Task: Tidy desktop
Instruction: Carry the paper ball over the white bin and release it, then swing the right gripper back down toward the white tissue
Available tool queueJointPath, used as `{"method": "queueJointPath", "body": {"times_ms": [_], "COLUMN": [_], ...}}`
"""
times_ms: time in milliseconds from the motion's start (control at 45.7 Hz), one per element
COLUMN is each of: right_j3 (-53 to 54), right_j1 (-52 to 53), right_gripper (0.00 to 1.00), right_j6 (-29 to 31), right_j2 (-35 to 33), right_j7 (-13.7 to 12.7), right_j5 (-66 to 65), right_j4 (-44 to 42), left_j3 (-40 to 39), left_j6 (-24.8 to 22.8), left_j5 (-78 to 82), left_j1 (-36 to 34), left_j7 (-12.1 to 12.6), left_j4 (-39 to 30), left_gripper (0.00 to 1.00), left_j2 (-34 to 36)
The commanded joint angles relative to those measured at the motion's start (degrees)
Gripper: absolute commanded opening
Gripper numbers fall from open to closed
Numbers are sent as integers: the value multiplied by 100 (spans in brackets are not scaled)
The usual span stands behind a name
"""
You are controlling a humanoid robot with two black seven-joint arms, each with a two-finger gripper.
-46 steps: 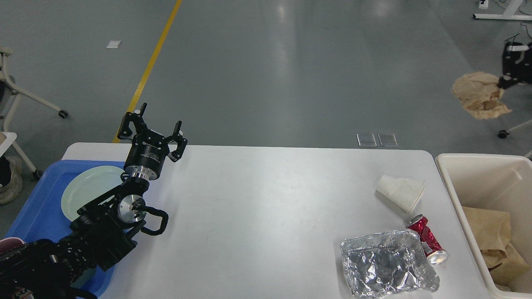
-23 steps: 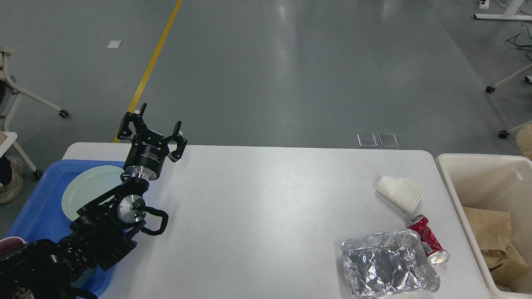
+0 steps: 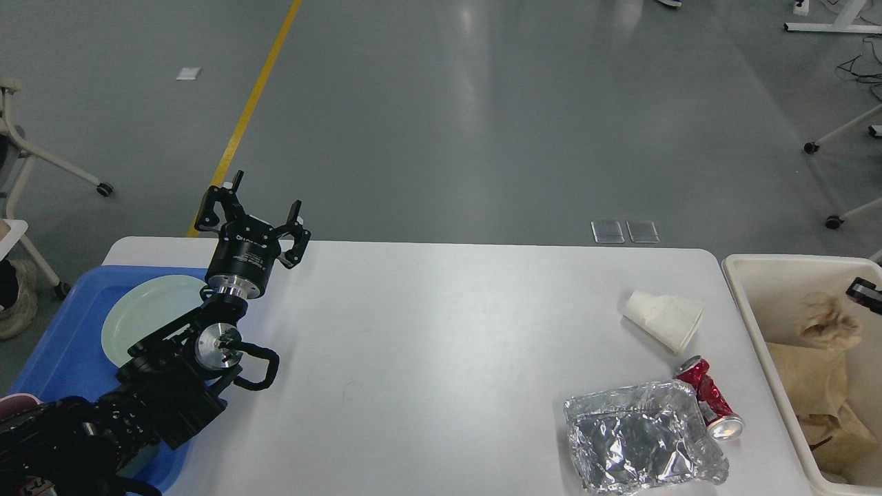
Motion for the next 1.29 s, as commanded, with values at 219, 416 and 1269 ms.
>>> {"method": "queueJointPath", "body": {"times_ms": [219, 416, 1269], "right_j3": [-16, 124, -456], "right_j1": [75, 1067, 4935], "right_gripper": [100, 100, 100], "right_j6": [115, 132, 1600], "right_j2": [-68, -340, 1197], "right_j7": [47, 47, 55], "right_j5": [3, -6, -4602], "right_j4": [159, 264, 2812], "left_j3": [2, 2, 2], "left_j6": [0, 0, 0], "left_j5": [1, 1, 1], "left_j1": [0, 0, 0], "left_j7": [-6, 3, 3], "left_j4": [0, 0, 0], "left_gripper": [97, 97, 97], "left_j2": [0, 0, 0]}}
